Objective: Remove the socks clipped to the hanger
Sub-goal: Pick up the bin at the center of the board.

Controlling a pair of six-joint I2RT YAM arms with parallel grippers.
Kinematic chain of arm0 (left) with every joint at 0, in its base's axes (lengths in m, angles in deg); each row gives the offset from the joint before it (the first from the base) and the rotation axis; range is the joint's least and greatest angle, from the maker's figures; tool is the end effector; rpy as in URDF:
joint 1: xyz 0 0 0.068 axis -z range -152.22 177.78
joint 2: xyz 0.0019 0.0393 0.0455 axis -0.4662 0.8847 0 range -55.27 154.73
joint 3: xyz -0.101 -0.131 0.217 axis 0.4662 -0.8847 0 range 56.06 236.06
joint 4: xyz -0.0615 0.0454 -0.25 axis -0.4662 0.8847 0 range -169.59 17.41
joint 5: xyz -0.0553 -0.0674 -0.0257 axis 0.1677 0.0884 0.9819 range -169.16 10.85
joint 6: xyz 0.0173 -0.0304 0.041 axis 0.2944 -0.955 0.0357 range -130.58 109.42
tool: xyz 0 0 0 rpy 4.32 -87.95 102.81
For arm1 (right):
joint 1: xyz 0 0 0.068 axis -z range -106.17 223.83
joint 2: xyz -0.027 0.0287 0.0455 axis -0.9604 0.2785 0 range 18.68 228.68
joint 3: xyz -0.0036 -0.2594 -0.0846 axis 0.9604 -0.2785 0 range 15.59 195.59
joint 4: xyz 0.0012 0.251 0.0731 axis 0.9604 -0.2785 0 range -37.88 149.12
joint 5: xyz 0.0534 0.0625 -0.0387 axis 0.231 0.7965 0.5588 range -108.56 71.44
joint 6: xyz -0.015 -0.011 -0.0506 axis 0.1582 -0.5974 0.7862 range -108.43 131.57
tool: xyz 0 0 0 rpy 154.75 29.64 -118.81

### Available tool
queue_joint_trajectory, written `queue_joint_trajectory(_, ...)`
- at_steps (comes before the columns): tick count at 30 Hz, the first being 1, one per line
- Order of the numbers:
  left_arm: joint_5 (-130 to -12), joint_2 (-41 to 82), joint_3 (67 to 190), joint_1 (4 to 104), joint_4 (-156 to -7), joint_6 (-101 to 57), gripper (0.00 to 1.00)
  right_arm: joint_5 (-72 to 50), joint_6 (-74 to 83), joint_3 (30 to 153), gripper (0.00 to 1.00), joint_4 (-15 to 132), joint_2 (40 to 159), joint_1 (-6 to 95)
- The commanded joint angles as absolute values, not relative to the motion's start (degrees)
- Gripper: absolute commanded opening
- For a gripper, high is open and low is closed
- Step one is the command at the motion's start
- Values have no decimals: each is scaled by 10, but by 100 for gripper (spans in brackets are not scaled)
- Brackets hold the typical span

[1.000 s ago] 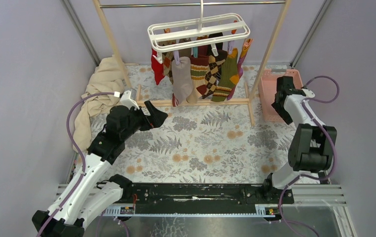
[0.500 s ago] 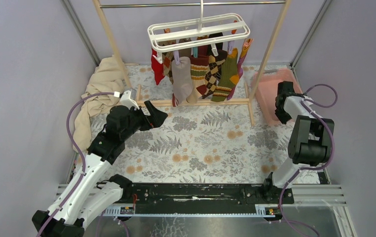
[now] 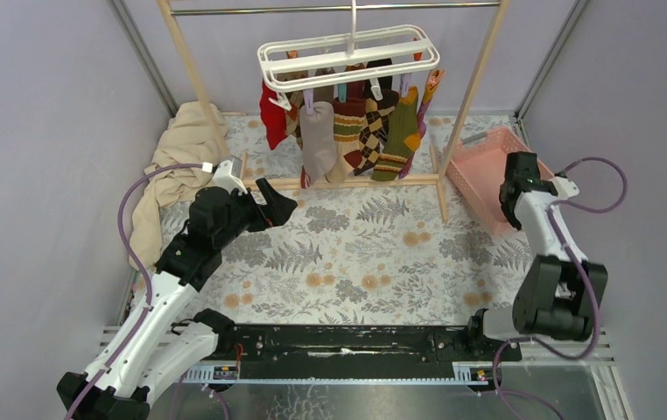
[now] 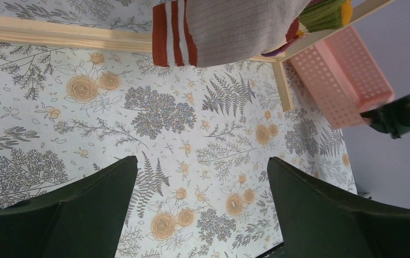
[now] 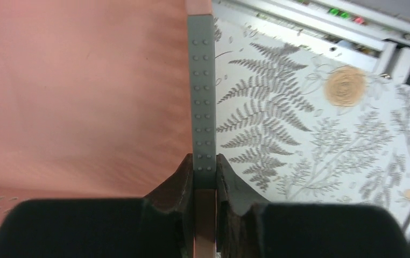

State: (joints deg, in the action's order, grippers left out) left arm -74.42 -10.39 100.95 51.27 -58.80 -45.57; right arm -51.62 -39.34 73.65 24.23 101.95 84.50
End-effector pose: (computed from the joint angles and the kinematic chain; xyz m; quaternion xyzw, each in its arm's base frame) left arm 0.1641 -0.0745 0.3210 -0.0591 0.8206 -0.3068 0.4786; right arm 0.2794 -0.0724 0.2357 0.5372 0.7581 -0.1730 0.3268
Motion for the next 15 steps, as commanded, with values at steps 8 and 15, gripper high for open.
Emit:
queue_joint_trajectory(8,-756,-104,1028,516,-575,-438,99,-590,-341,713,0,148,785,845)
queue_joint_trajectory(15,-755,-102,1042,516,-556,-431,99,-578,-304,709,0,57,685,846)
